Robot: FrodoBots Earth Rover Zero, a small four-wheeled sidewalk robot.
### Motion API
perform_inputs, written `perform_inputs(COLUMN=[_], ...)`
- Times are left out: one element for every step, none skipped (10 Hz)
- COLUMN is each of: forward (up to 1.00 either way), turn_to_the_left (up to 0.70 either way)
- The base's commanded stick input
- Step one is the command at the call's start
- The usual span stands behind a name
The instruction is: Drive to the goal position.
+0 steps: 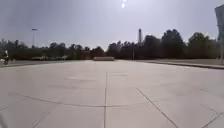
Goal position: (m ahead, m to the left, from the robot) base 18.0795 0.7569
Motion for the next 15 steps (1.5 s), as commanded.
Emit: perform_inputs(forward=[1.00, 1.00, 1.00, 1.00, 1.00, 1.00, 1.00, 1.00, 1.00, 1.00, 1.00, 1.00, 1.00, 1.00, 1.00], turn_to_the_left=[0.00, 0.00, 0.00, 0.00, 0.00, 0.00, 0.00, 0.17, 0.30, 0.06, 0.00, 0.00, 0.00, 0.38, 0.21])
